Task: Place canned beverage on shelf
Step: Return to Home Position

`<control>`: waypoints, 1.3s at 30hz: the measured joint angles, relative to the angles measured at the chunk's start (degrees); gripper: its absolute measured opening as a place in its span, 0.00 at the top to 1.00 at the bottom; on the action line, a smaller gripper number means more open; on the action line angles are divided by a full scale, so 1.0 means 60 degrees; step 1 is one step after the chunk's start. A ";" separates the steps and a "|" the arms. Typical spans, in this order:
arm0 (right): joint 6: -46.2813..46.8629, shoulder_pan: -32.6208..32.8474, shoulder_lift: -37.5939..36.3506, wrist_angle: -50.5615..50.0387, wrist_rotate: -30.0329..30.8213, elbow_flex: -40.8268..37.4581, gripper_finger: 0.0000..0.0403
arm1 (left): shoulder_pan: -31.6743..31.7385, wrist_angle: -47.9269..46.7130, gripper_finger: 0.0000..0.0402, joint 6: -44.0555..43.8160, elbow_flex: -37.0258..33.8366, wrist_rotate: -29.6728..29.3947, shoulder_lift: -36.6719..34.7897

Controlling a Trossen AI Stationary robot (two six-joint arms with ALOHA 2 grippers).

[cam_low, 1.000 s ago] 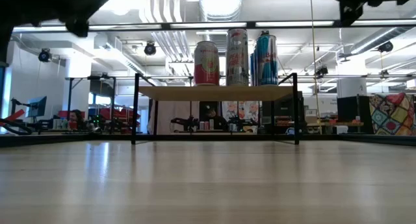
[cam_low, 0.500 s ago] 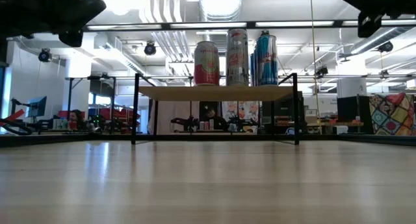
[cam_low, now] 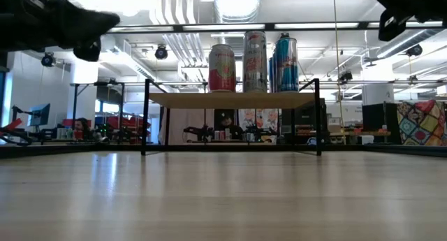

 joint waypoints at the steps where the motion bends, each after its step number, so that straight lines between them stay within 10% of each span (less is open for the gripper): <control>1: -0.0088 0.0000 -0.0004 -0.0087 0.0069 0.0000 0.97 | 0.0283 -0.0117 1.00 -0.0163 0.0000 0.0104 0.0033; 20: 0.0091 -0.0854 0.1216 0.3318 0.0786 -0.1408 0.97 | 0.1428 -0.0817 1.00 -0.0133 -0.0005 0.0452 -0.0635; 27: 0.1426 -0.2523 0.1934 0.3065 -0.0982 -0.1418 0.97 | 0.1467 -0.0182 1.00 0.0600 -0.0012 0.0367 -0.0649; 39: 0.1232 -0.2991 -0.0120 -0.0519 -0.1043 -0.0577 0.97 | 0.1439 -0.2021 1.00 -0.0697 -0.0073 -0.0747 -0.1164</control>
